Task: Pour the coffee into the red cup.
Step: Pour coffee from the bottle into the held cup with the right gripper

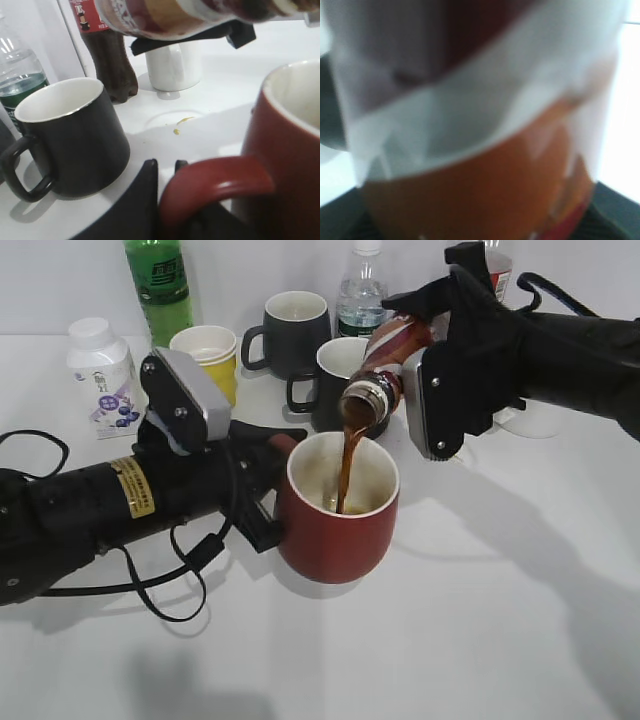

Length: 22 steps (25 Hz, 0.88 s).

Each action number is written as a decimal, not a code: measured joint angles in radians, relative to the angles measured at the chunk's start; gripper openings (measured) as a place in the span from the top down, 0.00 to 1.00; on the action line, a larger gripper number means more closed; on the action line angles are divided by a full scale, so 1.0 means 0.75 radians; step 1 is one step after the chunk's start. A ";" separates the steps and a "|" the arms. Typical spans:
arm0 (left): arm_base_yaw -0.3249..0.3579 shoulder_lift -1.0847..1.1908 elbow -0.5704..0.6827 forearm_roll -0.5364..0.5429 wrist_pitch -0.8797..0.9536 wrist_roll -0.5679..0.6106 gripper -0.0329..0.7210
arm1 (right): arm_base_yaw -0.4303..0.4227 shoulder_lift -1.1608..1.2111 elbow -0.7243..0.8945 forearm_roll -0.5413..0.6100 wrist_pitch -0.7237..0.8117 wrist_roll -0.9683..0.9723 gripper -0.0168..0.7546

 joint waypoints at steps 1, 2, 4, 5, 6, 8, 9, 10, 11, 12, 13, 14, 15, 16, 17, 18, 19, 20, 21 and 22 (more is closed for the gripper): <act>0.000 0.000 0.000 0.004 0.000 -0.001 0.86 | 0.000 0.000 0.000 0.000 0.000 -0.010 0.32; 0.000 0.000 0.000 0.012 0.000 -0.001 0.86 | 0.000 0.000 0.000 0.000 0.000 -0.018 0.32; 0.000 0.000 0.000 0.034 0.000 -0.001 0.86 | 0.000 0.000 0.000 0.000 0.000 -0.028 0.32; 0.000 0.000 0.000 0.043 0.000 -0.001 0.86 | 0.000 0.000 0.000 0.000 -0.003 -0.035 0.32; 0.000 0.000 0.000 0.050 0.000 -0.001 0.86 | 0.000 0.000 0.000 0.000 -0.009 -0.045 0.32; 0.000 0.000 0.000 0.054 0.000 -0.001 0.86 | 0.000 0.000 0.000 0.000 -0.011 -0.065 0.32; 0.000 0.000 0.000 0.054 0.000 -0.001 0.86 | 0.000 0.000 0.000 0.000 -0.011 -0.071 0.32; 0.000 0.000 0.000 0.054 0.000 -0.001 0.86 | 0.000 0.000 0.000 0.000 -0.011 -0.077 0.32; 0.000 0.000 0.000 0.054 0.000 -0.001 0.86 | 0.000 0.000 0.000 0.000 -0.011 -0.084 0.32; 0.000 0.000 0.000 0.055 0.000 -0.001 0.86 | 0.000 0.000 0.000 0.000 -0.012 -0.089 0.32; 0.000 0.000 0.000 0.055 0.000 -0.001 0.86 | 0.000 0.000 0.000 0.000 -0.012 -0.095 0.32; 0.000 0.000 0.000 0.056 0.000 -0.001 0.86 | 0.000 0.000 0.000 0.000 -0.013 -0.095 0.32; 0.000 0.000 0.000 0.056 0.000 -0.001 0.86 | 0.000 0.000 0.000 0.000 -0.020 -0.096 0.32; 0.000 0.000 0.000 0.056 0.000 -0.001 0.86 | 0.000 0.000 0.000 0.000 -0.026 -0.101 0.32; 0.000 0.000 0.000 0.056 0.000 -0.001 0.86 | 0.000 0.000 0.000 0.000 -0.032 -0.110 0.32; 0.000 0.000 0.000 0.056 0.000 -0.001 0.86 | 0.000 0.000 0.000 0.000 -0.037 -0.121 0.32; 0.000 0.000 0.000 0.056 0.000 -0.001 0.86 | 0.000 0.000 0.000 0.000 -0.041 -0.134 0.32; 0.000 0.000 0.000 0.059 0.000 -0.001 0.86 | 0.000 0.000 0.000 0.000 -0.049 -0.139 0.32; 0.000 0.000 0.000 0.059 0.000 -0.001 0.86 | 0.000 0.000 0.000 0.000 -0.052 -0.142 0.32; 0.000 0.000 0.000 0.060 0.000 -0.001 0.86 | 0.000 0.000 0.000 0.000 -0.058 -0.148 0.32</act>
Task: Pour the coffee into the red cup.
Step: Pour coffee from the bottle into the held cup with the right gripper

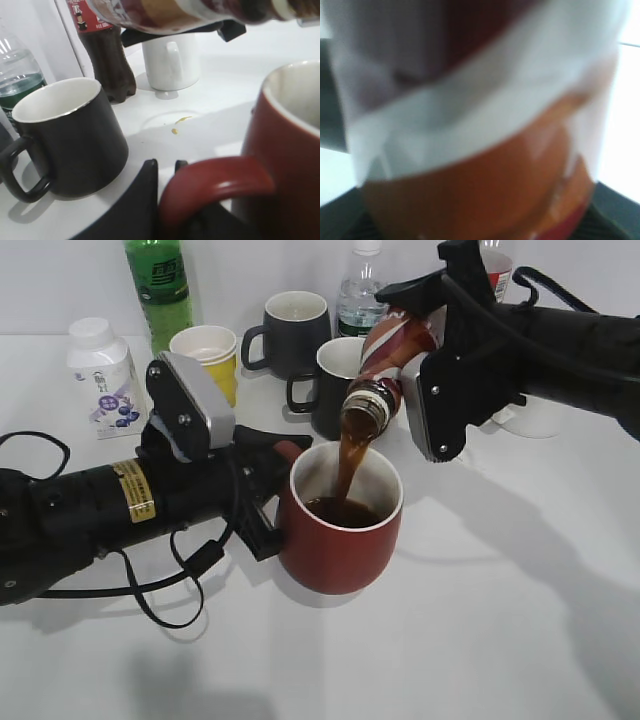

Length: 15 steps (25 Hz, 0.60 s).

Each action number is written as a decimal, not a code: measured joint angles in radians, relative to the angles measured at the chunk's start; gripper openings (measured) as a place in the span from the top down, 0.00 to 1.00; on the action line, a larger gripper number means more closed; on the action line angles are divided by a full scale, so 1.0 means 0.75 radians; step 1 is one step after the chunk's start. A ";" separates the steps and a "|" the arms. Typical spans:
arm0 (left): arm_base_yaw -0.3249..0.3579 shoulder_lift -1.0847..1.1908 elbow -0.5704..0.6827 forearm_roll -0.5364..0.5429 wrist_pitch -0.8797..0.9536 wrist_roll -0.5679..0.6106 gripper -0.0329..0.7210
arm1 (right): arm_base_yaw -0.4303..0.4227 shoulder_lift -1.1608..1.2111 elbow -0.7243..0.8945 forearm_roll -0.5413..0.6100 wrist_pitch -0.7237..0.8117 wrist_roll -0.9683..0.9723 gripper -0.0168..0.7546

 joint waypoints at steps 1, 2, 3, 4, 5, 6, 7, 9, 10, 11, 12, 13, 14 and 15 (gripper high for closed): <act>0.000 0.000 0.000 0.000 0.000 0.000 0.86 | 0.000 0.000 0.000 0.000 -0.001 -0.005 0.32; 0.000 0.000 0.000 0.000 0.000 0.000 0.86 | 0.000 0.000 -0.001 0.000 -0.001 -0.008 0.32; 0.000 0.000 0.000 0.001 0.000 0.000 0.86 | 0.000 0.000 -0.001 0.000 -0.001 -0.009 0.32; 0.000 0.000 0.000 0.001 0.000 0.000 0.86 | 0.000 0.000 -0.001 0.000 -0.002 -0.012 0.32; 0.000 0.000 0.000 0.001 0.000 0.000 0.86 | 0.000 0.000 -0.001 0.000 -0.002 -0.012 0.32; 0.000 0.000 0.000 0.002 0.000 0.000 0.86 | 0.000 0.000 -0.001 0.000 -0.002 -0.012 0.32; 0.000 0.000 0.000 0.003 0.000 0.000 0.86 | 0.000 0.000 -0.001 0.000 -0.002 -0.015 0.32; 0.000 0.000 0.000 0.004 0.000 0.000 0.86 | 0.000 0.000 -0.001 0.000 -0.003 -0.029 0.32; 0.000 0.000 0.000 0.004 0.000 0.000 0.86 | 0.000 0.000 -0.001 0.000 -0.003 -0.033 0.32; 0.000 0.000 0.000 0.004 0.001 0.000 0.86 | 0.000 0.000 -0.001 0.000 -0.004 -0.038 0.32; 0.000 0.000 0.000 0.004 0.001 0.000 0.86 | 0.000 0.000 -0.001 0.000 -0.004 -0.040 0.32; 0.000 0.000 0.000 0.004 0.001 0.000 0.86 | 0.000 0.000 -0.001 0.000 -0.004 -0.042 0.32; 0.000 0.000 0.000 0.004 0.001 0.000 0.86 | 0.000 0.000 -0.001 0.000 -0.007 -0.043 0.32; 0.000 0.000 0.000 0.004 0.001 0.000 0.86 | 0.000 0.000 -0.001 0.000 -0.008 -0.043 0.32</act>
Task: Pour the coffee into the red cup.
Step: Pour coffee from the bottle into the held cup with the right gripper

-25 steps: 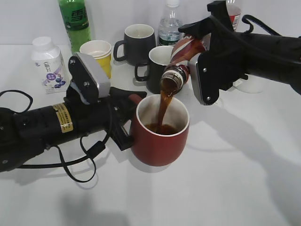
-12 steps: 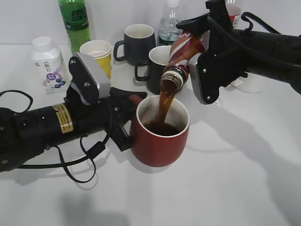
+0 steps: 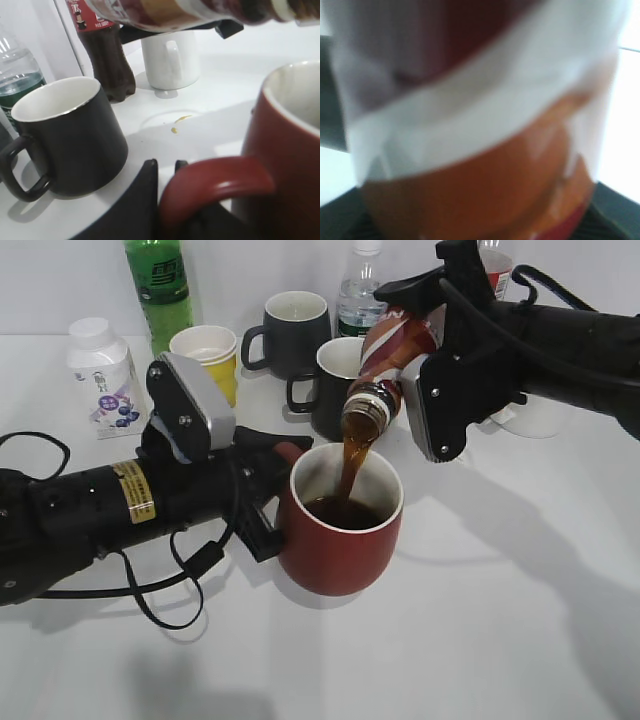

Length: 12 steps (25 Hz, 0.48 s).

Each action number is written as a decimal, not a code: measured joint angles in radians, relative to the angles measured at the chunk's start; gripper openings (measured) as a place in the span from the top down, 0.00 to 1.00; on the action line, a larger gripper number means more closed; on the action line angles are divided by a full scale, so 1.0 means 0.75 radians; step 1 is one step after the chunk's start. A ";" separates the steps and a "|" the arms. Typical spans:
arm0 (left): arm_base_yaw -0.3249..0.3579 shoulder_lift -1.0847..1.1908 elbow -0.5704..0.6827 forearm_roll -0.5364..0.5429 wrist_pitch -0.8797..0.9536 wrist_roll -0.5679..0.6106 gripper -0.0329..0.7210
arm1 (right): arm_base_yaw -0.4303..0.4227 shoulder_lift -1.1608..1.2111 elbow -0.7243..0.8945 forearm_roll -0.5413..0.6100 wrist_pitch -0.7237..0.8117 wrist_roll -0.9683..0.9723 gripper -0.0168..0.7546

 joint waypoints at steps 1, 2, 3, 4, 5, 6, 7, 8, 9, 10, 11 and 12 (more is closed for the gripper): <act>0.000 0.000 0.000 0.000 0.000 0.000 0.86 | 0.000 0.000 0.000 0.000 -0.003 0.000 0.32; 0.000 0.000 0.001 0.000 0.000 0.000 0.86 | 0.000 0.000 0.000 0.000 -0.003 -0.001 0.32; 0.000 0.000 0.001 0.000 0.000 0.000 0.86 | 0.000 0.000 0.000 0.000 -0.004 -0.001 0.32; 0.000 0.000 0.001 0.001 0.000 0.000 0.86 | 0.000 0.000 0.000 0.000 -0.004 -0.003 0.32; 0.000 0.000 0.001 0.001 0.001 0.000 0.86 | 0.000 0.000 0.000 0.000 -0.004 -0.004 0.32; 0.000 0.000 0.001 0.001 0.001 0.000 0.86 | 0.000 0.000 0.000 0.000 -0.004 -0.007 0.32; 0.000 0.000 0.001 0.001 0.002 0.000 0.86 | 0.000 0.000 0.000 0.000 -0.007 -0.012 0.32; 0.000 0.000 0.001 0.001 0.003 0.000 0.86 | 0.000 0.000 0.000 0.000 -0.014 -0.014 0.32; 0.000 0.000 0.001 0.001 0.003 0.000 0.86 | 0.000 0.000 0.000 0.001 -0.021 -0.017 0.32; 0.000 0.000 0.001 0.001 0.005 0.001 0.86 | 0.000 0.000 0.000 0.001 -0.033 -0.026 0.32; 0.000 0.000 0.001 0.001 0.007 0.001 0.86 | 0.000 0.000 0.000 0.001 -0.043 -0.034 0.32; 0.000 0.000 0.001 0.001 0.009 0.001 0.86 | 0.000 0.000 0.000 0.004 -0.050 -0.046 0.32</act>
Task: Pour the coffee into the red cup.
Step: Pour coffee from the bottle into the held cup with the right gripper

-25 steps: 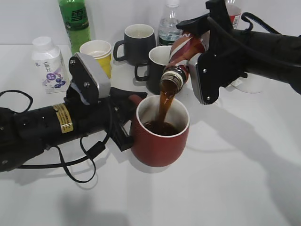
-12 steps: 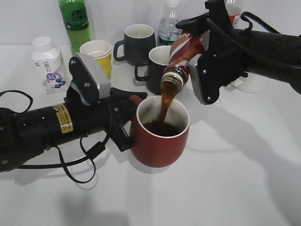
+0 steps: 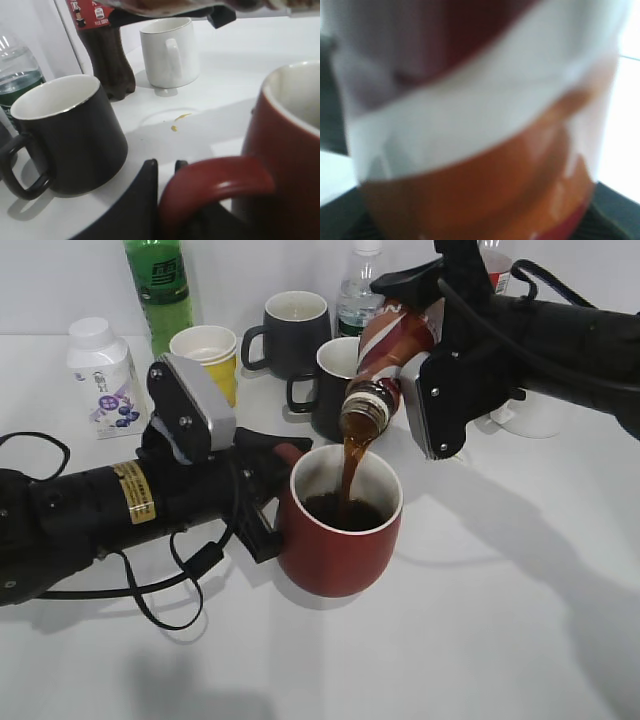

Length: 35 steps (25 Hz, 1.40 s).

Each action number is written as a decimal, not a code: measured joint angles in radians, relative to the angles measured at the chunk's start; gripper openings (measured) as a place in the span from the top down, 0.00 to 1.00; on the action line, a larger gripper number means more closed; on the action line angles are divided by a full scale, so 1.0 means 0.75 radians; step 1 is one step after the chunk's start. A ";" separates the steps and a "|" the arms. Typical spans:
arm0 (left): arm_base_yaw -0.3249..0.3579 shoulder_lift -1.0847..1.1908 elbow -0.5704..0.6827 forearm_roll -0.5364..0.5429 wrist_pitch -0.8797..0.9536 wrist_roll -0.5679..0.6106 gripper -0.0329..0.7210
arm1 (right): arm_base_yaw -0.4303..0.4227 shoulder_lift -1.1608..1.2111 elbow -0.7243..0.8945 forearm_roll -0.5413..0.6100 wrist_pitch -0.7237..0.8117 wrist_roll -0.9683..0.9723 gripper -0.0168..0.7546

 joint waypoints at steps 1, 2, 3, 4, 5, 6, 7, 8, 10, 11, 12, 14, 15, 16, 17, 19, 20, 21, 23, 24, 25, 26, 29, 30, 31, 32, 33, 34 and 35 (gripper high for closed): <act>0.000 0.000 0.000 0.000 -0.001 0.000 0.86 | 0.000 0.000 0.000 0.004 -0.006 -0.012 0.32; 0.000 0.000 0.000 0.000 -0.001 0.000 0.86 | 0.000 0.000 0.000 0.013 -0.010 -0.019 0.32; 0.000 0.000 0.000 0.000 -0.001 0.000 0.86 | 0.000 0.000 0.000 0.022 -0.014 -0.028 0.32; 0.000 0.000 0.000 0.000 -0.001 0.000 0.86 | 0.000 0.000 0.000 0.037 -0.013 -0.039 0.32; 0.000 0.000 0.000 0.000 -0.001 0.000 0.86 | 0.000 0.000 0.000 0.042 -0.014 -0.052 0.32; 0.000 0.000 0.000 0.000 -0.001 0.000 0.86 | 0.000 0.000 0.000 0.048 -0.015 -0.057 0.32; 0.000 0.000 0.000 0.000 -0.001 0.000 0.86 | 0.000 0.000 0.000 0.052 -0.017 -0.062 0.32; 0.000 0.000 0.000 0.000 -0.001 0.000 0.86 | 0.000 0.000 0.000 0.054 -0.019 -0.065 0.32; 0.000 0.000 0.000 0.001 0.000 0.000 0.86 | 0.000 0.000 0.000 0.058 -0.023 -0.068 0.32; 0.000 0.000 0.000 0.001 0.000 0.000 0.86 | 0.000 0.000 0.000 0.061 -0.023 -0.068 0.32; 0.000 0.000 0.000 0.001 0.000 0.000 0.86 | 0.000 0.000 0.000 0.062 -0.023 -0.068 0.32; 0.000 0.000 0.000 0.003 0.000 0.000 0.86 | 0.000 0.000 0.000 0.066 -0.025 -0.068 0.32; 0.000 0.000 0.001 0.003 0.000 0.000 0.86 | 0.000 0.000 0.000 0.070 -0.025 -0.068 0.32; 0.000 0.000 0.001 0.003 0.000 0.000 0.86 | 0.000 0.000 0.000 0.073 -0.025 -0.066 0.32; 0.000 0.000 0.001 0.003 0.000 0.000 0.86 | 0.000 0.000 0.000 0.075 -0.022 -0.056 0.32; 0.000 0.000 0.001 0.003 -0.001 0.000 0.86 | 0.000 0.000 0.000 0.075 0.001 -0.008 0.32; 0.000 0.000 0.001 0.003 -0.001 0.000 0.86 | 0.000 0.000 0.000 0.075 0.017 0.019 0.32; 0.000 0.000 0.001 0.003 -0.001 0.000 0.86 | 0.000 -0.002 0.000 0.075 0.043 0.047 0.32; 0.000 0.000 0.001 0.003 -0.002 0.001 0.86 | 0.000 -0.004 0.000 0.075 0.085 0.116 0.32; 0.000 0.000 0.001 0.003 -0.007 0.001 0.86 | 0.000 -0.005 0.000 0.075 0.106 0.148 0.32; 0.000 0.000 0.001 0.003 -0.013 0.001 0.86 | 0.000 -0.005 0.000 0.075 0.122 0.191 0.32; 0.000 0.000 0.001 0.001 -0.020 0.001 0.86 | 0.000 -0.006 0.000 0.075 0.135 0.222 0.32; 0.000 -0.004 0.001 -0.008 -0.031 0.001 0.86 | 0.000 -0.006 0.000 0.072 0.167 0.359 0.32; 0.000 -0.008 0.001 -0.012 -0.031 0.001 0.86 | 0.000 -0.006 0.000 0.072 0.168 0.418 0.32; 0.000 -0.020 0.001 -0.023 -0.029 0.003 0.86 | 0.000 -0.006 0.000 0.072 0.168 0.469 0.32; 0.000 -0.033 0.001 -0.038 -0.029 0.003 0.86 | 0.000 -0.006 0.000 0.072 0.168 0.534 0.32; 0.000 -0.048 0.003 -0.054 -0.029 0.004 0.86 | 0.000 -0.006 0.000 0.072 0.166 0.614 0.32; 0.000 -0.066 0.003 -0.076 -0.029 0.004 0.86 | 0.000 -0.006 0.000 0.071 0.162 0.674 0.32; 0.000 -0.084 0.004 -0.102 -0.024 0.004 0.86 | 0.000 -0.006 0.000 0.071 0.150 0.747 0.32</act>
